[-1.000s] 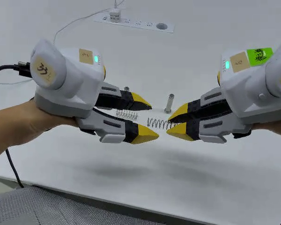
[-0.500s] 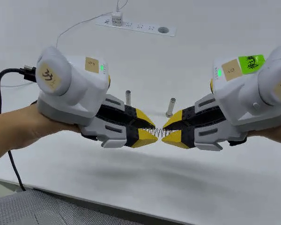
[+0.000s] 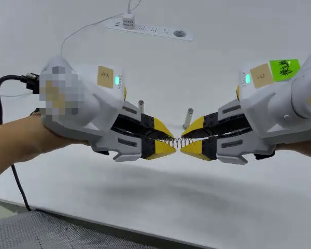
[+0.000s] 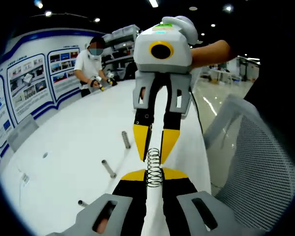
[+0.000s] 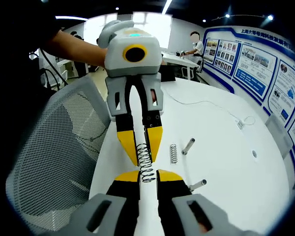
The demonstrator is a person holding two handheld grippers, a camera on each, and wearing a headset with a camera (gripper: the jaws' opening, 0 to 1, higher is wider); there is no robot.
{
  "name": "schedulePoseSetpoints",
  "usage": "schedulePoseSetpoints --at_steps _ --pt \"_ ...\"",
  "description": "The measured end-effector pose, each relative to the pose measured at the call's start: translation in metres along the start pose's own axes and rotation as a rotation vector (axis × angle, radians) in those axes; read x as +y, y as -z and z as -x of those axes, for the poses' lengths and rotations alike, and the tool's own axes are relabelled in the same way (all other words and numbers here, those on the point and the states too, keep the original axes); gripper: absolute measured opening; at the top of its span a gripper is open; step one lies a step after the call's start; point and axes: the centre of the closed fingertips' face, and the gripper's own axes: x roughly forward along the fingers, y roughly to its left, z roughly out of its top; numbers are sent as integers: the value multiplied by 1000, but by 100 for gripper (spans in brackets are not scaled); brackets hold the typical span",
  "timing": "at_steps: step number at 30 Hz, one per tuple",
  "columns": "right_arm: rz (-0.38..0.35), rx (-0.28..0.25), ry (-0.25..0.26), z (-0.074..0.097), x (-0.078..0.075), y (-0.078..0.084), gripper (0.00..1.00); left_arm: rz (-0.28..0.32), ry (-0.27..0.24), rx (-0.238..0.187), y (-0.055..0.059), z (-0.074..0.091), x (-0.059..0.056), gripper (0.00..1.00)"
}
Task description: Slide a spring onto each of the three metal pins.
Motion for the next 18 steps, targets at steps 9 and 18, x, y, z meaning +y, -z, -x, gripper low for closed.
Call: schedulePoseSetpoints --at_steps 9,18 --pt "-16 -3 -24 0 4 5 11 -35 13 6 -2 -1 -2 10" --pt "-56 -54 -23 9 -2 -2 10 -54 -5 3 -5 -1 2 10"
